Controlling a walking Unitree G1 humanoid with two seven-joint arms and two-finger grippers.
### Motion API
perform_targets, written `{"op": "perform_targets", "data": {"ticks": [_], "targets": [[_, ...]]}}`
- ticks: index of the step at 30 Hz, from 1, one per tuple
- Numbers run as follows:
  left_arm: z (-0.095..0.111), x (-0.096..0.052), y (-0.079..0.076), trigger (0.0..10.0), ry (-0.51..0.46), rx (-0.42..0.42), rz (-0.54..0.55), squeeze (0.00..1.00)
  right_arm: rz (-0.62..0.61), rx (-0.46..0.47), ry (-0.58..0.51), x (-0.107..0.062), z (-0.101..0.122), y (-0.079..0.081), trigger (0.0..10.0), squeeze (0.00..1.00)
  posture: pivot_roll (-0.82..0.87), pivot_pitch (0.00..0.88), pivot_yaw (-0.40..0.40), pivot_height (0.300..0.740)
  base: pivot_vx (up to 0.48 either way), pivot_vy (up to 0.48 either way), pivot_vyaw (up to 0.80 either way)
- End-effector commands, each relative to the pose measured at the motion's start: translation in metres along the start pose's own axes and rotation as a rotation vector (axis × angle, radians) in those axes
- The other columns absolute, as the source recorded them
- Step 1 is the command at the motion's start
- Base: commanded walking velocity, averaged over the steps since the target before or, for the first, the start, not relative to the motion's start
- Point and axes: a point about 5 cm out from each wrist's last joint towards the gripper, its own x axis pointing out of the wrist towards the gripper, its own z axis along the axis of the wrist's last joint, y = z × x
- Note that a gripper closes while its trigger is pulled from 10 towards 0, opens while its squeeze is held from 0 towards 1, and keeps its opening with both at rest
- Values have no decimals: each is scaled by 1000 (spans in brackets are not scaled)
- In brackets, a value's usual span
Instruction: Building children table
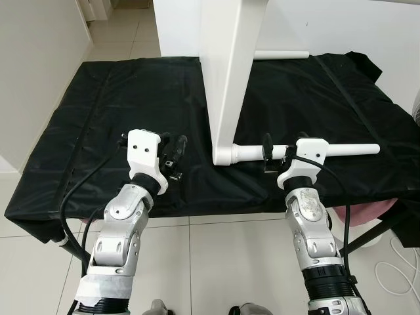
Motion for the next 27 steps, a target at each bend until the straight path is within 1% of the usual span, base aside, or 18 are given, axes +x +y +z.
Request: {"op": "perform_targets", "data": {"ticks": [1,5,9,11,15,27], "targets": [[-3,1,5,10000,-1,-2,118,0,28,-8,-5,3,0,4,10000,0,-89,39,58,740,0,0,0],[-4,2,5,10000,1,-1,119,0,33,-11,-4,3,-1,5,10000,0,-89,39,58,740,0,0,0],[-4,3,3,10000,-15,12,112,0,44,-8,5,3,-4,9,10000,0,-82,40,47,740,0,0,0],[-4,4,3,10000,-20,-1,111,0,53,-1,3,4,-4,12,10000,0,-82,40,47,740,0,-309,0],[-3,4,2,10000,-25,8,102,0,57,5,1,6,-3,14,10000,0,-77,42,38,740,0,-286,0],[-3,4,2,10000,-33,-1,110,0,68,4,-8,8,-2,16,10000,0,-75,45,31,740,0,-284,0]]}}
